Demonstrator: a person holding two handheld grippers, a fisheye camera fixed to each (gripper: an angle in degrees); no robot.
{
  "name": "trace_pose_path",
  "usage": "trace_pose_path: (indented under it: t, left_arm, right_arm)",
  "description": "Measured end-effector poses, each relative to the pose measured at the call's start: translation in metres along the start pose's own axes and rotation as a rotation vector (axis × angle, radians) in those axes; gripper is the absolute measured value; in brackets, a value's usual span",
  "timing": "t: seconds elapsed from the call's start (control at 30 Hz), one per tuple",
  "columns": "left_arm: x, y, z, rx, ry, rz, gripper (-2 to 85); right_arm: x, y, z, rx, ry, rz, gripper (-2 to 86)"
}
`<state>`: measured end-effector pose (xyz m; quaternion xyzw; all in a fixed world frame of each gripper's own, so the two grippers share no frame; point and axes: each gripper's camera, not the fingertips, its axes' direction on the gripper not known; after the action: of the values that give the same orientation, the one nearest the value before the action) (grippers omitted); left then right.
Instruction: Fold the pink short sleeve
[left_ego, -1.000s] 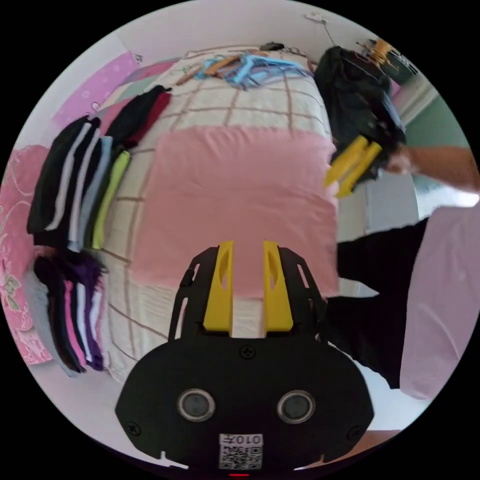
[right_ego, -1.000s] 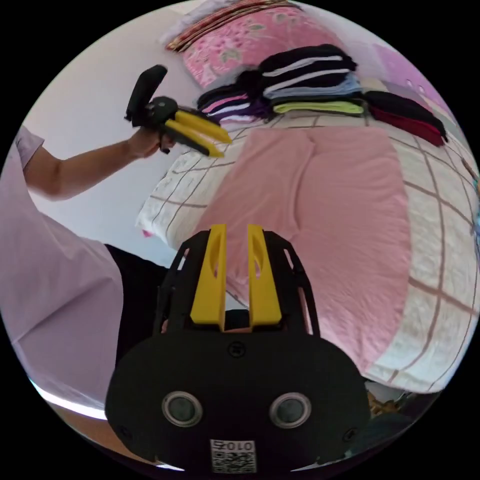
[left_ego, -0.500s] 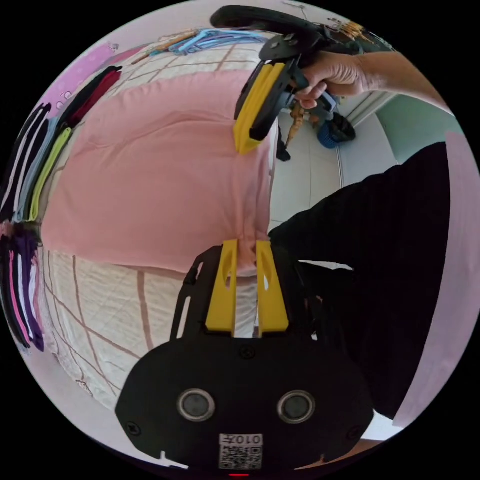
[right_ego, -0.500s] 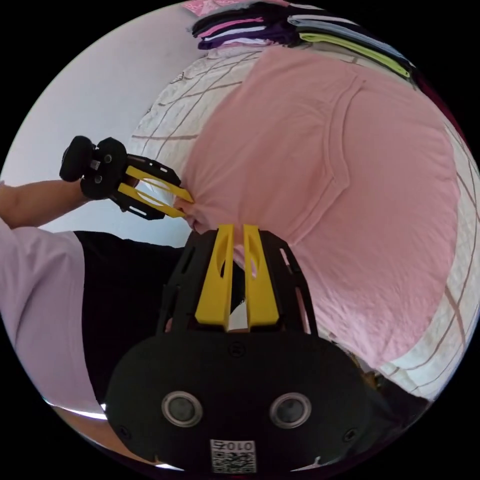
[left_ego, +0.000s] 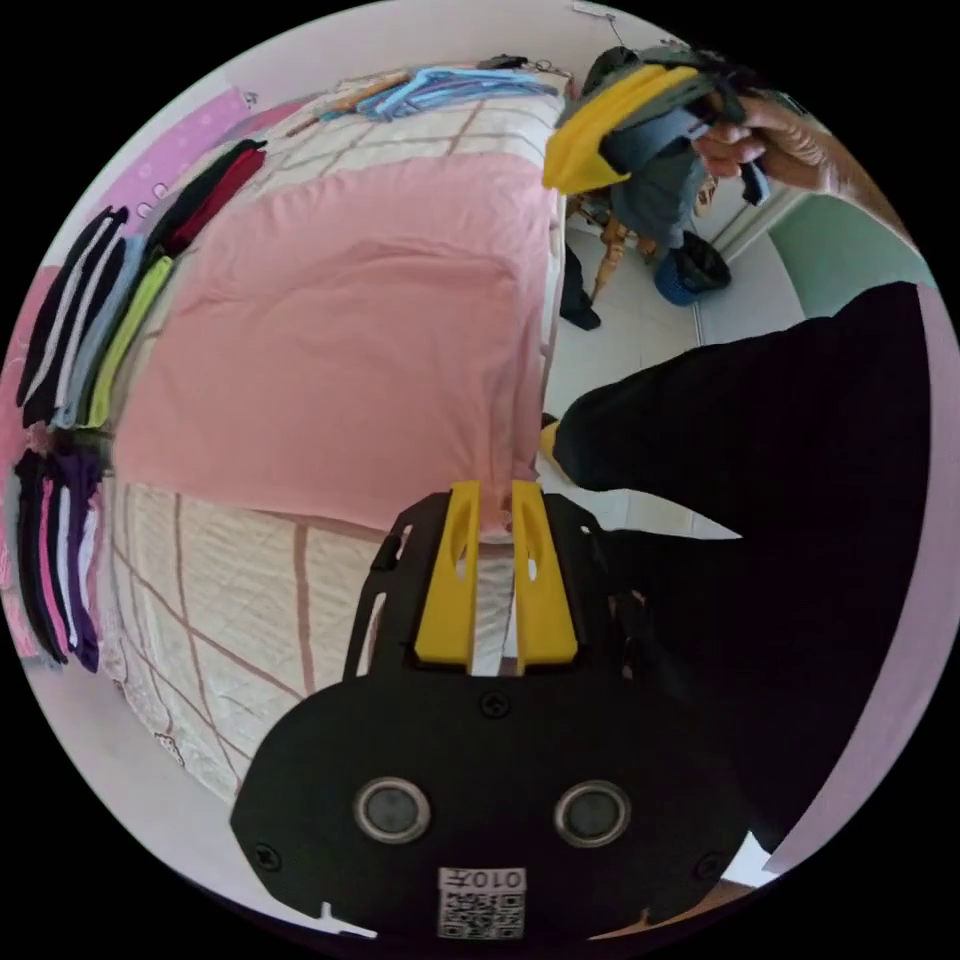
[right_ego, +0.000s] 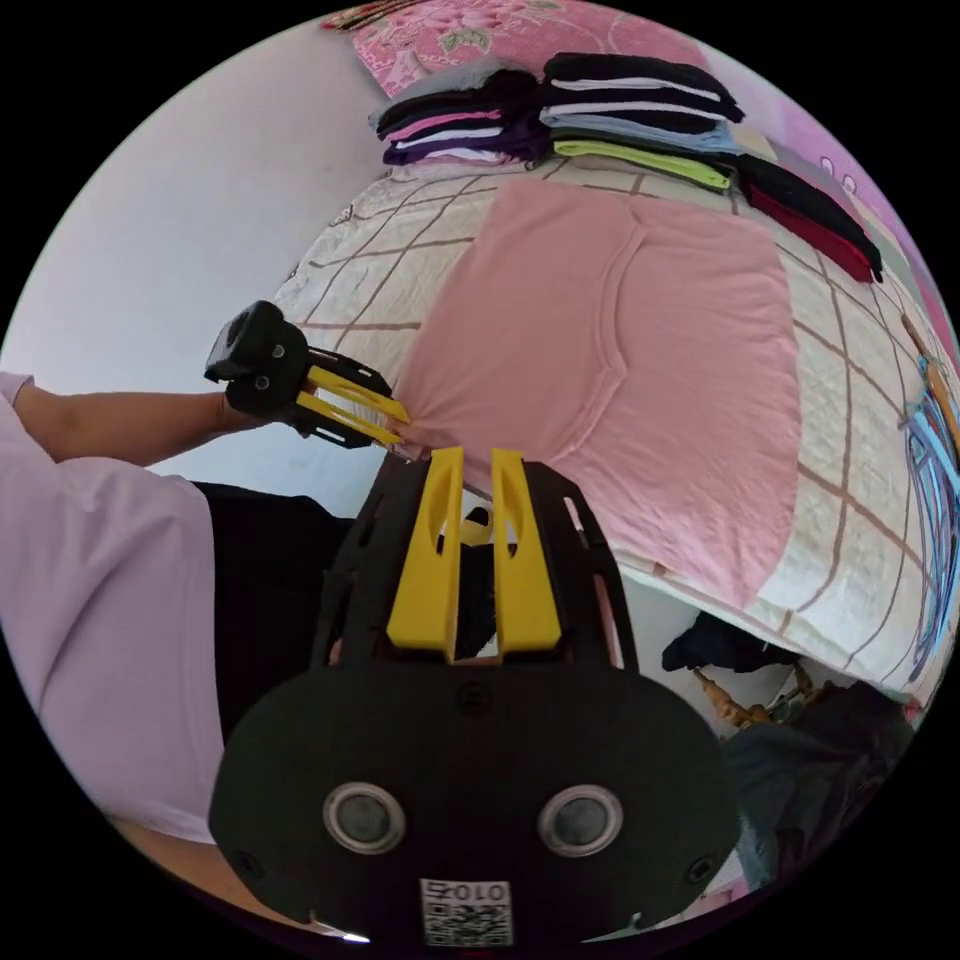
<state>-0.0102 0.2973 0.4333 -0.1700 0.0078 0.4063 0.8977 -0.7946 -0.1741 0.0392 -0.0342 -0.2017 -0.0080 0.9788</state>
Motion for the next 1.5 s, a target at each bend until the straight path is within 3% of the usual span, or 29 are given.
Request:
trace_pose_path:
  t: [0.1, 0.23, 0.4, 0.57, 0.67, 0.83, 0.97, 1.2, 1.5]
  left_arm:
    - [0.017, 0.006, -0.026, 0.133, -0.091, -0.058, 2.4]
    - [0.03, -0.005, 0.021, -0.122, 0.108, -0.143, 0.9]
    - [0.061, -0.016, -0.002, 0.001, 0.036, -0.33, 0.6]
    - [0.114, -0.055, -0.064, 0.294, -0.067, -0.673, 0.9]
    - [0.143, -0.09, -0.074, 0.324, -0.101, -0.773, 1.2]
    - [0.198, -0.138, -0.066, 0.232, -0.178, -0.78, 2.8]
    - [0.235, -0.166, -0.062, 0.223, -0.195, -0.736, 4.6]
    - [0.276, -0.211, -0.051, 0.184, -0.264, -0.779, 7.1]
    - [0.295, -0.318, -0.03, 0.119, -0.382, -0.738, 9.6]
  right_arm:
    - [0.017, 0.007, -0.014, 0.068, -0.035, 0.035, 6.3]
    - [0.049, 0.004, -0.031, 0.103, -0.049, 0.025, 6.2]
    - [0.105, -0.006, -0.074, 0.162, -0.043, -0.117, 5.8]
    - [0.186, -0.031, -0.103, -0.009, -0.017, -0.296, 5.9]
    - [0.22, -0.048, -0.084, -0.183, -0.106, -0.292, 7.5]
    - [0.215, -0.053, -0.03, -0.4, -0.18, -0.387, 7.6]
    - [0.208, -0.055, -0.005, -0.513, -0.121, -0.399, 7.8]
    - [0.236, -0.092, -0.004, -0.445, -0.154, -0.284, 7.7]
    - [0.259, -0.159, -0.02, -0.496, -0.412, -0.177, 4.3]
